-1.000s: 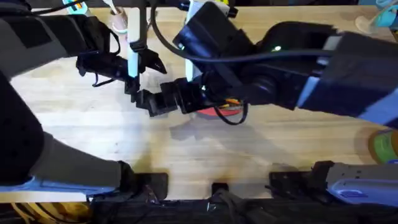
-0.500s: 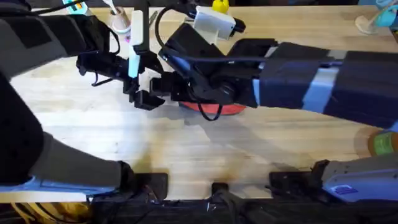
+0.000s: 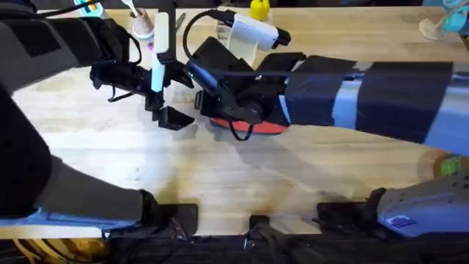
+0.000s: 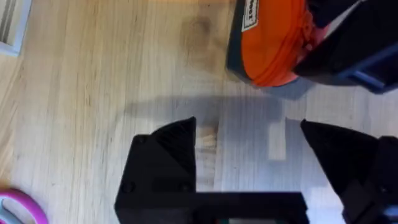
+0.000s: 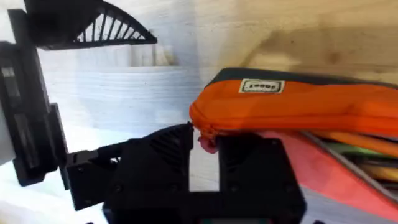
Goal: Unzip the bag, pick up the pens from the table one at a time and place them inside, then zip the bag closed.
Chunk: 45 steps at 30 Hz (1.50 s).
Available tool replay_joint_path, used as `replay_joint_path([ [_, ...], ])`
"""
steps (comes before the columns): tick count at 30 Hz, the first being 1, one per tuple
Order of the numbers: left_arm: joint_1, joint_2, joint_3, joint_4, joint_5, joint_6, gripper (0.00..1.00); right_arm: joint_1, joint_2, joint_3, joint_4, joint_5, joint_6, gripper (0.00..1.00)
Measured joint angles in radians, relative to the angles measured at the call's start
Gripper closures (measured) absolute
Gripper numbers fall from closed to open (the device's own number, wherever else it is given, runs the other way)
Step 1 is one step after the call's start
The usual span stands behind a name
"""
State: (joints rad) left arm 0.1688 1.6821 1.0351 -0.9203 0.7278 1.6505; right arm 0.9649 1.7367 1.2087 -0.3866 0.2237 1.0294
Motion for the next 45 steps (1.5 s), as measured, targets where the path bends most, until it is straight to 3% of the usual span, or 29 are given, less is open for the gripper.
replay_joint_path([
  [6,0.000,0.000,0.000,0.000,0.000,0.000,0.007,0.001,0.000,0.000,-0.005,-0.001,0.003,0.958],
  [14,0.000,0.000,0.000,0.000,0.000,0.000,0.007,0.001,-0.006,0.000,-0.007,-0.002,-0.004,0.968],
  [19,0.000,0.000,0.000,0.000,0.014,0.000,0.008,0.001,-0.070,0.000,-0.017,-0.003,-0.030,0.968],
  [29,-0.010,0.000,0.000,-0.049,0.153,0.000,0.008,-0.025,-0.142,0.000,-0.035,-0.015,-0.039,0.969],
  [35,-0.065,0.000,0.000,-0.049,0.228,0.000,0.008,-0.079,-0.142,0.000,-0.032,-0.090,-0.042,0.969],
  [43,-0.141,0.000,0.000,-0.007,0.261,-0.021,0.005,-0.105,-0.142,0.000,-0.032,-0.132,-0.042,0.969],
  [45,-0.151,0.000,0.000,0.014,0.265,-0.041,0.066,-0.105,-0.142,0.000,-0.032,-0.135,-0.043,0.969],
])
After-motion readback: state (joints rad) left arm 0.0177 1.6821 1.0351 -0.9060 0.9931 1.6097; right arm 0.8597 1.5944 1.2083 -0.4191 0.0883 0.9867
